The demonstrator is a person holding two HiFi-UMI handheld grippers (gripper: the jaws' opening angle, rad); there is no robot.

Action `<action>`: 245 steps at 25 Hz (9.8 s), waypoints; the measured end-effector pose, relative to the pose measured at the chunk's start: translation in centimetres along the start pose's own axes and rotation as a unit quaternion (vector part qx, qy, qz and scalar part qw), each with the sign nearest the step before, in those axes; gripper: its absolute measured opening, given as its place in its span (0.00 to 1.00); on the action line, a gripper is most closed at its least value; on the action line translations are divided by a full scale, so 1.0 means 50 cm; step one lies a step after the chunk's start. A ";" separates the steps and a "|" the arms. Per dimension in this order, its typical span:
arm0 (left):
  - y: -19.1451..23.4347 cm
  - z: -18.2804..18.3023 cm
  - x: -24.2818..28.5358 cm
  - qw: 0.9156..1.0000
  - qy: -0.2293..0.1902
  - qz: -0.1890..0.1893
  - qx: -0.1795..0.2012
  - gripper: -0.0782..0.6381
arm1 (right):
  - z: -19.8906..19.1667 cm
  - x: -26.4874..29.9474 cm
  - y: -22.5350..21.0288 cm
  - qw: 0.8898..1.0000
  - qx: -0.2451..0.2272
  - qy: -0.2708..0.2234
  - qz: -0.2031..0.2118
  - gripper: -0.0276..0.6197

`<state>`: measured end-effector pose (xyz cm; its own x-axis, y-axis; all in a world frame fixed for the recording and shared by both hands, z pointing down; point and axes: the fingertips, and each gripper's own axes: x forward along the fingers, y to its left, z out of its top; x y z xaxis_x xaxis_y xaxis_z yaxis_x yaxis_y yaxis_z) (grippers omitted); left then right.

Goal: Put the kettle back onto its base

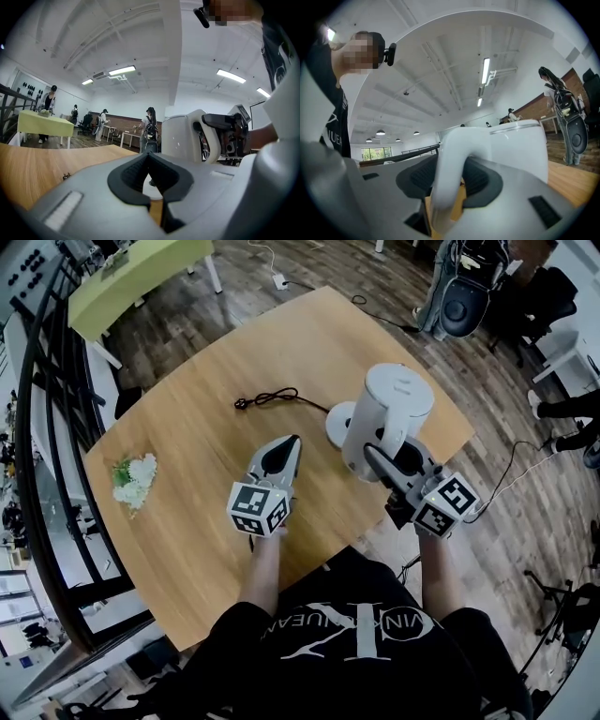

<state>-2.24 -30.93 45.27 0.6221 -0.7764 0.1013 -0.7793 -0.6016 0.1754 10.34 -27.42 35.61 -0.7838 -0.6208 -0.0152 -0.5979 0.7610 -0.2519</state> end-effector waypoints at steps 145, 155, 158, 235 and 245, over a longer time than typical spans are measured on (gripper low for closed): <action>0.026 -0.027 -0.023 0.999 0.020 0.008 -0.037 0.12 | -0.180 0.007 -0.094 0.979 -0.088 0.176 -0.053 0.39; 0.012 -0.031 -0.049 0.999 0.019 0.007 -0.036 0.12 | -0.172 -0.031 -0.094 0.981 -0.072 0.150 -0.098 0.40; 0.008 -0.028 -0.058 0.999 0.017 0.006 -0.035 0.12 | -0.168 -0.042 -0.088 0.981 -0.069 0.144 -0.106 0.40; -0.180 -0.030 -0.361 0.994 -0.018 0.103 0.018 0.12 | -0.182 -0.261 0.141 0.986 -0.074 0.073 -0.133 0.07; -0.215 -0.026 -0.410 0.991 -0.028 0.126 0.021 0.12 | -0.179 -0.285 0.178 0.988 -0.082 0.074 -0.112 0.07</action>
<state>-6.50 -8.31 42.57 0.4033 -0.9113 0.0828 -0.9126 -0.3939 0.1099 14.67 -10.11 42.25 -0.6374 -0.7520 0.1682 -0.7687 0.6355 -0.0721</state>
